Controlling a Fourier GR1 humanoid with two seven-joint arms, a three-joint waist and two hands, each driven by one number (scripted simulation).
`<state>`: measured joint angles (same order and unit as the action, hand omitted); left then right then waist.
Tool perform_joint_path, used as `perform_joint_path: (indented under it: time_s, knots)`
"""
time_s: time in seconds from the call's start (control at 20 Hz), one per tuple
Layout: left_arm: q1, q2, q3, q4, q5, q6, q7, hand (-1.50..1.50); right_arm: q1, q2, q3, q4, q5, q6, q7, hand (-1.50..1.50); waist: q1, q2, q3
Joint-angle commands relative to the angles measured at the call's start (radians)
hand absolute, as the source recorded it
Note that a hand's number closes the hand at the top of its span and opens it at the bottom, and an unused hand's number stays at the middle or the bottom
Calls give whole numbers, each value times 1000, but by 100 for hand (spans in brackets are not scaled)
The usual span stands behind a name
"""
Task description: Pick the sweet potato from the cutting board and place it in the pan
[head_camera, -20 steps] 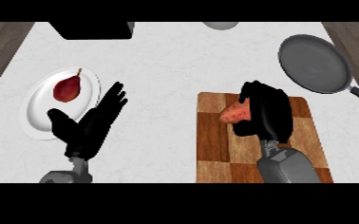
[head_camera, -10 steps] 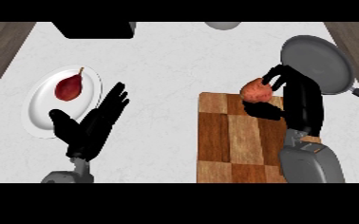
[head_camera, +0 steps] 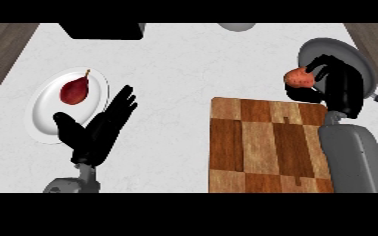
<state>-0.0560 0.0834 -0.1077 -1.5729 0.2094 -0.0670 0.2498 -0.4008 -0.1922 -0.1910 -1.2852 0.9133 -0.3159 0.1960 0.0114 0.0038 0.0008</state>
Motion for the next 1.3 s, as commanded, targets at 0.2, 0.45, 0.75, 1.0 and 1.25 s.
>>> perform_joint_path:
  time_s: [0.2,0.45,0.75,1.0,1.25]
  knots:
    - [21,-2,-8,21,-5,-29,-33,0,-206,-150,-182,454,-34,-260,-205,150,25,9,1]
    - [-64,2,14,-20,3,-1,39,0,-292,-207,-287,661,-112,-408,-321,150,34,13,3]
    - [-32,-29,-27,3,-26,2,6,0,-332,-317,-375,856,-203,-414,-509,150,47,21,5]
    - [-33,-27,-45,-12,-39,-3,16,0,-361,-392,-423,931,-240,-384,-574,150,63,28,8]
    - [-68,-27,-46,-11,-30,-25,0,0,-358,-456,-356,1099,-132,-290,-398,-150,93,44,7]
